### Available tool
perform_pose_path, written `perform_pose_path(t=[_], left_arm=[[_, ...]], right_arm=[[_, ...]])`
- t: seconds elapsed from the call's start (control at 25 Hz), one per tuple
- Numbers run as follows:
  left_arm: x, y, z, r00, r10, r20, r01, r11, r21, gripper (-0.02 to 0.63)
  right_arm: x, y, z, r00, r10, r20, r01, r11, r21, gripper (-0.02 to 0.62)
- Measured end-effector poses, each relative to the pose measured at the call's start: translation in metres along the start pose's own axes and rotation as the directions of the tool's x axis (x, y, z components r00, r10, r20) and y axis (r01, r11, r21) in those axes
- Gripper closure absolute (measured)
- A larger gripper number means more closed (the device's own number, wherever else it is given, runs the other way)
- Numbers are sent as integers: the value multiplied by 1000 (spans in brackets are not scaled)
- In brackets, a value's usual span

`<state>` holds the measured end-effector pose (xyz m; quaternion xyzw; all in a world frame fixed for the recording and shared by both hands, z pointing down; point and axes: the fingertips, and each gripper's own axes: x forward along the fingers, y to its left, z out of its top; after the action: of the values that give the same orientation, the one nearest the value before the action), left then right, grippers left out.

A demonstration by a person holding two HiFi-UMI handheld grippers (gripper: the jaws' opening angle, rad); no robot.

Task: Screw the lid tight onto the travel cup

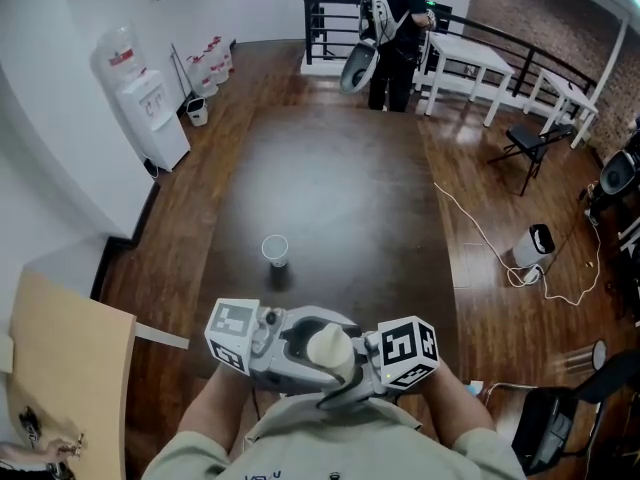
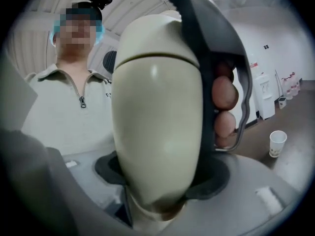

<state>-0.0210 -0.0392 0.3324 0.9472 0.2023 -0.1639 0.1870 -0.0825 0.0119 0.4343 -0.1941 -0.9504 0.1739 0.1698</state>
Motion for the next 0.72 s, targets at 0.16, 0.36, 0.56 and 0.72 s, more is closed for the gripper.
perform_pose_path(t=[0.16,0.36,0.56,0.72], left_arm=[[0,3,-1,1000,10,-4,-10,1000,14,298],[-10,19,6,986,167,25,-168,982,85,267],[-27,44,15,869,482,116,-495,846,199,254],[-33,52,17,739,655,160,-668,679,306,253]], right_arm=[[-1,-5,-1,999,-31,-6,31,1000,-2,292],[-13,-32,5,979,-201,27,201,979,12,291],[-33,-70,8,884,-464,49,463,886,39,291],[-50,-96,7,745,-666,49,665,746,37,291]])
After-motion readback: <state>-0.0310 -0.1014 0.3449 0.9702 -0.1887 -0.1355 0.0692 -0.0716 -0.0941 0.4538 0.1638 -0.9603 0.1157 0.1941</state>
